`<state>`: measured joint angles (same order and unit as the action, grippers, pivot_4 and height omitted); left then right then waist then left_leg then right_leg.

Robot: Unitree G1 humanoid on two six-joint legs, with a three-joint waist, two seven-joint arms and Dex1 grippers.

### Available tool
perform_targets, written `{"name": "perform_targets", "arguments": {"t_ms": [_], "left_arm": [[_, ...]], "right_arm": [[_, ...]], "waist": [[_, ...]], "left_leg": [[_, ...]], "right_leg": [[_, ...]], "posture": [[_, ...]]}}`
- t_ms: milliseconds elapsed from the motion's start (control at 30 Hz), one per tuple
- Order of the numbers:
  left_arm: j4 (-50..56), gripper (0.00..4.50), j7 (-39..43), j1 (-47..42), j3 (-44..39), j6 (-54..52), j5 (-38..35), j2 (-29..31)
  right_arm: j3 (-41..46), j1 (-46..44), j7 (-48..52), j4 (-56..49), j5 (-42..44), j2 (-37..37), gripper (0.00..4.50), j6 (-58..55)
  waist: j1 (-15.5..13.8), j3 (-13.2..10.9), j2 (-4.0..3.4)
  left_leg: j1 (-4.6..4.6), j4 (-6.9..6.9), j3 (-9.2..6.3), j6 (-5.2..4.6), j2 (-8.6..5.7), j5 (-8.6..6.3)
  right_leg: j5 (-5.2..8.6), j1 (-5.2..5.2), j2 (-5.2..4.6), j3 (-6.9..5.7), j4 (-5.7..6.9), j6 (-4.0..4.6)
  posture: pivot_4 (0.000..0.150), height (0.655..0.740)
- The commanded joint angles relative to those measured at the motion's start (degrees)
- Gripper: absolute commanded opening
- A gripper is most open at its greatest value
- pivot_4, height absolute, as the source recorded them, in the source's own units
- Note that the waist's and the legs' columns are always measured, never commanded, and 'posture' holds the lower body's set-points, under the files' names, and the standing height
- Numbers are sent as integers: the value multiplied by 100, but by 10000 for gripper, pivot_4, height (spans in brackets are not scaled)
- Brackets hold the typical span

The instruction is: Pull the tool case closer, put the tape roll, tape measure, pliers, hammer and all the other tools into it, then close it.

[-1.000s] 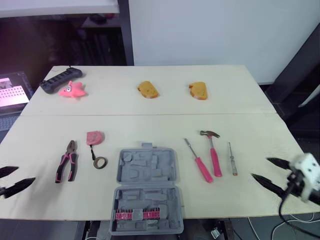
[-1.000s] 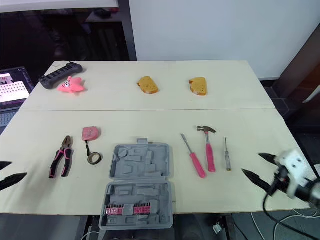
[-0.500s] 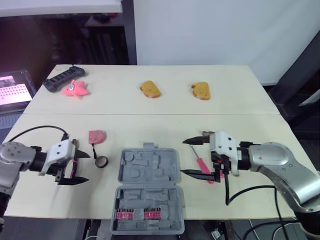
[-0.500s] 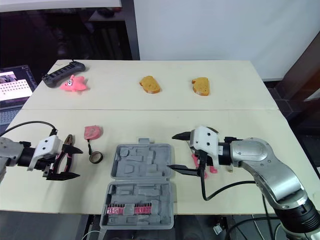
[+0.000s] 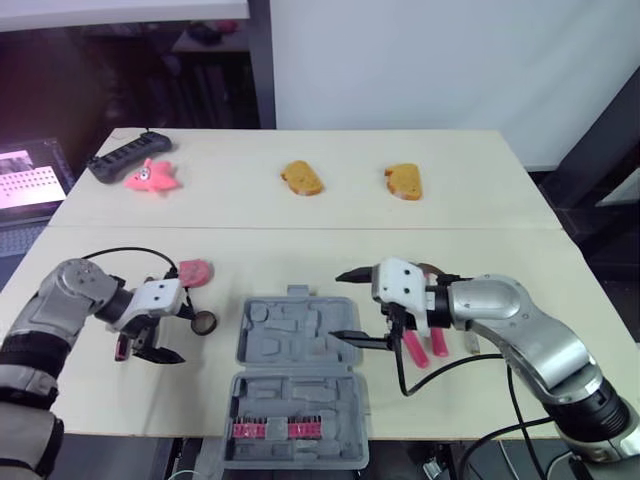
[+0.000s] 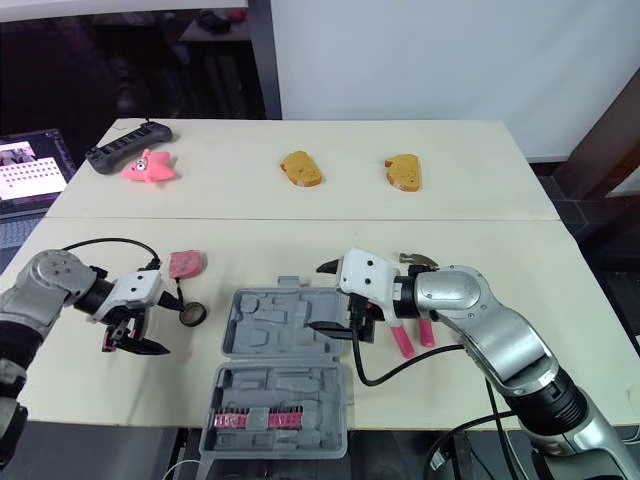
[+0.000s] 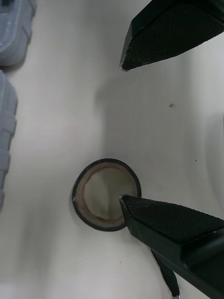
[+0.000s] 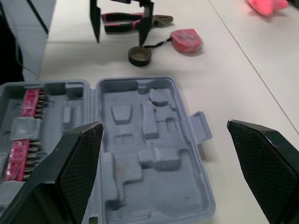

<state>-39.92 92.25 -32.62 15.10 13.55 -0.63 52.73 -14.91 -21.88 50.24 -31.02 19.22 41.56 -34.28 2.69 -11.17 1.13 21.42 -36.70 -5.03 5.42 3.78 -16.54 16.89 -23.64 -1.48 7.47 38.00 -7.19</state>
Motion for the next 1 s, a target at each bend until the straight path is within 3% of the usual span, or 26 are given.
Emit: {"name": "perform_targets", "arguments": {"t_ms": [33,400,500,733,1000], "left_arm": [[-172,44609,25,-177,94,160,76,-82],[-868,44609,-146,-463,187,643,494,-411],[-953,36438,-190,-488,163,746,503,-476],[-896,1600,-130,-555,104,793,433,-512],[-843,391,-178,-488,90,897,450,-507]], "right_arm": [[92,14,-128,-181,-35,-66,45000,-23],[105,93,-350,-213,-72,-151,45000,-117],[92,118,-392,-238,-87,-178,45000,-133],[39,121,-432,-224,-107,-239,45000,-135],[-3,48,-436,-163,-154,-293,45000,-107]], "waist": [[-8,0,0],[-11,1,0],[-11,1,-1],[-8,1,-1],[-10,1,-1]], "left_leg": [[1,-7,0,-1,0,-1],[5,-29,-4,-15,0,-8],[1,-29,-5,-15,0,-9],[3,-30,-6,-16,0,-9],[4,-31,-7,-16,0,-9]], "right_leg": [[0,0,1,0,4,0],[0,7,2,0,9,-1],[0,9,2,0,11,-1],[0,9,3,-1,11,-1],[0,9,3,-1,11,-1]], "posture": [[1500,7400],[1500,7400],[1500,7400],[1500,7400],[1500,7400]]}}
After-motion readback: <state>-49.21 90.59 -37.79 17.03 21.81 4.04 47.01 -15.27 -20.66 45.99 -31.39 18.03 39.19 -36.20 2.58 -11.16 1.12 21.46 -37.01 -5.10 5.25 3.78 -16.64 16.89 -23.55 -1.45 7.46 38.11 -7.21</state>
